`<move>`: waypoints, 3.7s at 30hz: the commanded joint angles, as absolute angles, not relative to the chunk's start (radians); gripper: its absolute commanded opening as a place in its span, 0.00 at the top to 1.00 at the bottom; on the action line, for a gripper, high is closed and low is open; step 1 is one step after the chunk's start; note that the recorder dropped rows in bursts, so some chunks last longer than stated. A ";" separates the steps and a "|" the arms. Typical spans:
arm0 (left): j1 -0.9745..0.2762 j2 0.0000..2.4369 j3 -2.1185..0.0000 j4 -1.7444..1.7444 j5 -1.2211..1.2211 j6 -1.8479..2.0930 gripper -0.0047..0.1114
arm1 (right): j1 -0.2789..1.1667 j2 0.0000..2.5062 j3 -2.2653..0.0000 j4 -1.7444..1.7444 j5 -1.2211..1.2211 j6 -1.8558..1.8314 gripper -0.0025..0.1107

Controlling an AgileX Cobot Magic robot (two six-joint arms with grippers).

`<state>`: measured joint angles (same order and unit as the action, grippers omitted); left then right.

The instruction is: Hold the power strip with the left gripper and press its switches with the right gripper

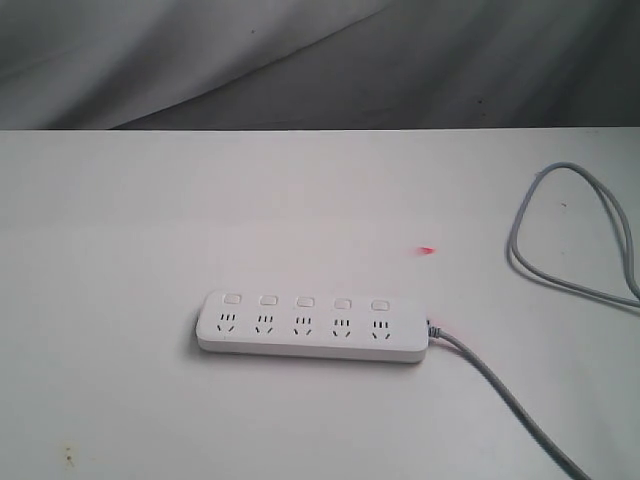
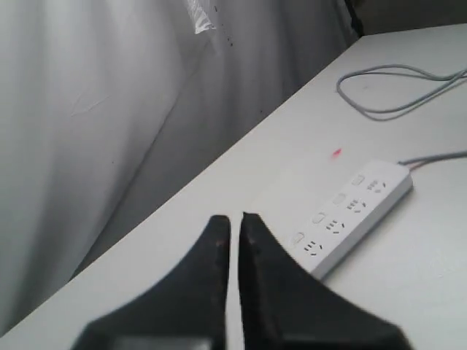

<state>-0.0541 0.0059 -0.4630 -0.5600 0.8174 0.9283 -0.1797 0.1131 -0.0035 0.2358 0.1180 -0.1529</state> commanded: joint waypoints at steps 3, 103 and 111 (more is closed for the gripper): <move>-0.057 0.000 -0.454 -0.755 0.743 0.912 0.96 | -0.188 0.110 0.000 0.227 0.117 -0.148 0.98; -0.057 0.003 0.000 -0.058 0.313 0.135 0.96 | -0.188 0.110 0.000 0.235 0.117 -0.148 0.98; -0.057 0.003 0.000 -0.058 0.313 0.135 0.96 | -0.188 0.110 0.000 0.235 0.117 -0.148 0.98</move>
